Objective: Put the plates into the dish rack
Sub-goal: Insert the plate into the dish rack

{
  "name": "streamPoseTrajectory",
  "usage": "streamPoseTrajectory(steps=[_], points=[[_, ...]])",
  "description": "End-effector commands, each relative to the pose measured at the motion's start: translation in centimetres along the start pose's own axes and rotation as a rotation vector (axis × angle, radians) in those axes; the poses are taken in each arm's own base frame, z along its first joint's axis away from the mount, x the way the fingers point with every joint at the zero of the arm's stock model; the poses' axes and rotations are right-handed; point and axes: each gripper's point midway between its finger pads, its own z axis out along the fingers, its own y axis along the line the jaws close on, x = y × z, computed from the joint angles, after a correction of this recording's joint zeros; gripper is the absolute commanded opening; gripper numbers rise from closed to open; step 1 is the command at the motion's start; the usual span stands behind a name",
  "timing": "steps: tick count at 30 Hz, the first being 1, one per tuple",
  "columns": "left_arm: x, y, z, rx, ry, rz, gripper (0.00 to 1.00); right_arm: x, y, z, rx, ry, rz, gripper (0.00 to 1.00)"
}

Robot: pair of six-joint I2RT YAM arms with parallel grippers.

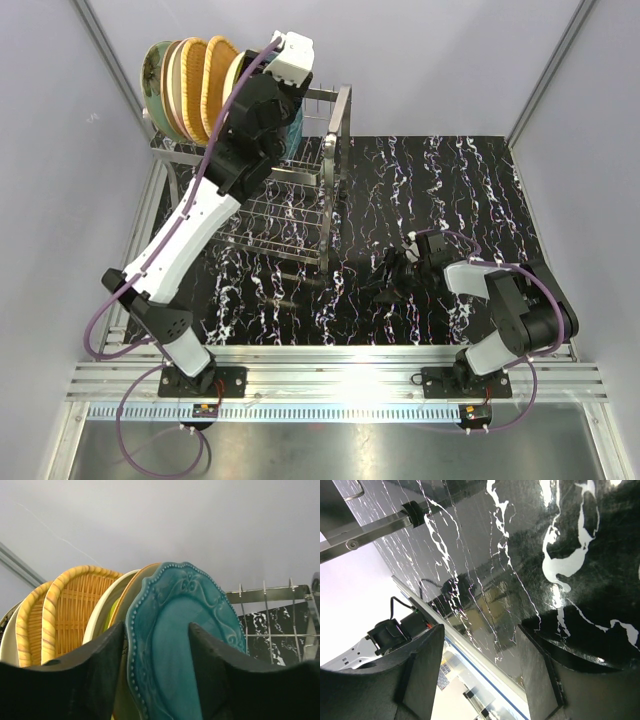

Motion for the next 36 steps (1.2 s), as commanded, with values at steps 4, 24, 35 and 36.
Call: streamPoseTrajectory(steps=[4, 24, 35, 36], points=[[-4.6, 3.3, -3.2, 0.026, -0.131, -0.172, 0.76, -0.8, 1.1, -0.6, -0.004, -0.041, -0.056, 0.66], [-0.3, 6.9, -15.9, 0.243, -0.172, -0.452, 0.99, -5.0, 7.5, -7.8, 0.098, -0.298, -0.342, 0.69], [14.8, 3.9, -20.1, 0.239, 0.045, -0.461, 0.99, -6.7, 11.2, -12.1, 0.116, -0.455, -0.42, 0.73], [16.3, 3.6, -20.5, 0.231, 0.063, -0.468, 0.99, -7.2, 11.0, -12.7, 0.144, -0.491, -0.423, 0.74]])
